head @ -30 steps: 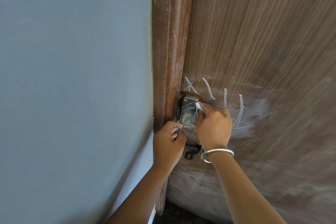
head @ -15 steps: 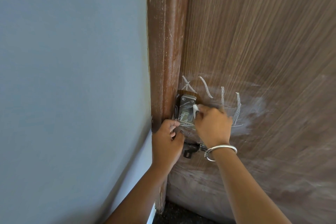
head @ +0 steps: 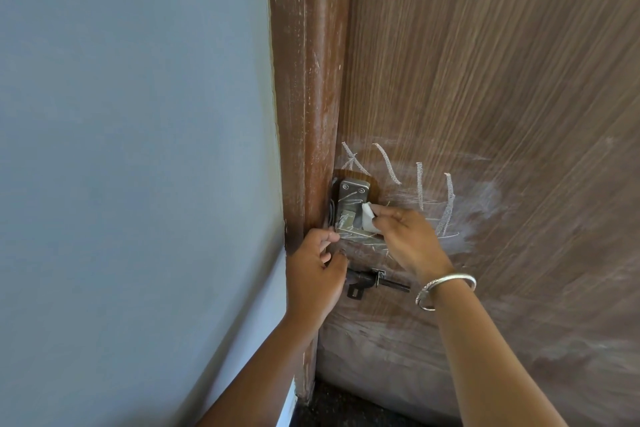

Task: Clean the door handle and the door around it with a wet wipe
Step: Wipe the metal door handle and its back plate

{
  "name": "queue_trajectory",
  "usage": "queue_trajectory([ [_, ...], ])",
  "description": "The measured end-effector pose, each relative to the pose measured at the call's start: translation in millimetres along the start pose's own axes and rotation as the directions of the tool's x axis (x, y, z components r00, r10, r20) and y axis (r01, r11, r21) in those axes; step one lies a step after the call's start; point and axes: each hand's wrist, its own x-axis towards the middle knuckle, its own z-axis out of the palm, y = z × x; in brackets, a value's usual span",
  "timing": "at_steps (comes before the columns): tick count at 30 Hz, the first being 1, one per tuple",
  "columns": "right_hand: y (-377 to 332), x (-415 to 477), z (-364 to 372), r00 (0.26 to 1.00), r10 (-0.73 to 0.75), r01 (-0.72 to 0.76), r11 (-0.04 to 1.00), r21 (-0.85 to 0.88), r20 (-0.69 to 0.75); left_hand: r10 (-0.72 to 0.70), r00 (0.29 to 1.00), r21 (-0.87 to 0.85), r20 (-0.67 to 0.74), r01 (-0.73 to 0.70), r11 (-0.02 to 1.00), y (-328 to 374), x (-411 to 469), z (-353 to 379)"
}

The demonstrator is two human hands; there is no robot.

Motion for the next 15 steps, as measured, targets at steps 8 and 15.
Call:
queue_trajectory([
  [8,38,2,-18,0.906,0.145,-0.373,0.719,0.586,0.398,-0.013,1.0,-0.013,0.025,0.013,1.0,2,-1,1],
  [15,80,10,13,0.791,-0.164,-0.485,0.421,0.767,0.59,-0.036,0.999,-0.051,0.03,0.037,0.998,1,-1,-1],
])
